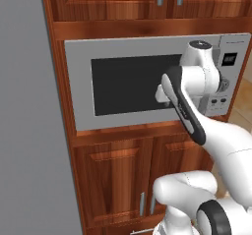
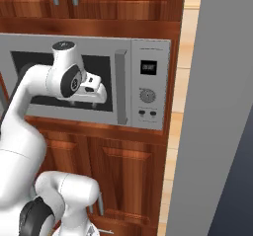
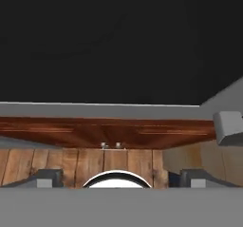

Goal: Place the sponge inside the microwave to prepare for sanitizing.

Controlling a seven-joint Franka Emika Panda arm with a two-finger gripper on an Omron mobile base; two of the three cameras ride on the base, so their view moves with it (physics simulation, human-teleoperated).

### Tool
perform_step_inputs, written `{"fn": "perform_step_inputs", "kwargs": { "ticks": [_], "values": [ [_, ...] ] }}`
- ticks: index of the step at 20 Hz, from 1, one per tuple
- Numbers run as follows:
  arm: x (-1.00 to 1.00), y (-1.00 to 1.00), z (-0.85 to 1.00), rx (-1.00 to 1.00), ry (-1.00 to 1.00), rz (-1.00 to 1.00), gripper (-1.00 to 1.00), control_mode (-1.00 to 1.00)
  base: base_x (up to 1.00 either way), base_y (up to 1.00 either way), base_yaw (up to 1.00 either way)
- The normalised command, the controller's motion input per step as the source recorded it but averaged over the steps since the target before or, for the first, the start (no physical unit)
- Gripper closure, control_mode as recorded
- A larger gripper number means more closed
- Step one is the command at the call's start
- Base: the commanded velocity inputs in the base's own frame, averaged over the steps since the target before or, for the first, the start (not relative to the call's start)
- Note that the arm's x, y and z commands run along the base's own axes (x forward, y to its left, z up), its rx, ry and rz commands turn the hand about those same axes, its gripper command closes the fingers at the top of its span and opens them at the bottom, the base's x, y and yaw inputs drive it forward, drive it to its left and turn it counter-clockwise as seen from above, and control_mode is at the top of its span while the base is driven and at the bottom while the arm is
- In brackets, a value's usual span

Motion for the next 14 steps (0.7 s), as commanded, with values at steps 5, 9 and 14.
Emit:
{"fn": "perform_step_inputs", "kwargs": {
  "ticks": [5, 9, 14],
  "values": [
    [-0.04, -0.53, 0.00, -0.03, -0.32, -0.19, -1.00, -1.00, 0.00, 0.00, 0.00],
    [-0.01, -0.68, 0.00, 0.00, -0.17, -0.13, -1.00, -1.00, 0.00, 0.00, 0.00],
    [-0.01, -0.60, 0.06, 0.00, -0.02, -0.08, -1.00, -1.00, 0.00, 0.00, 0.00]
  ]
}}
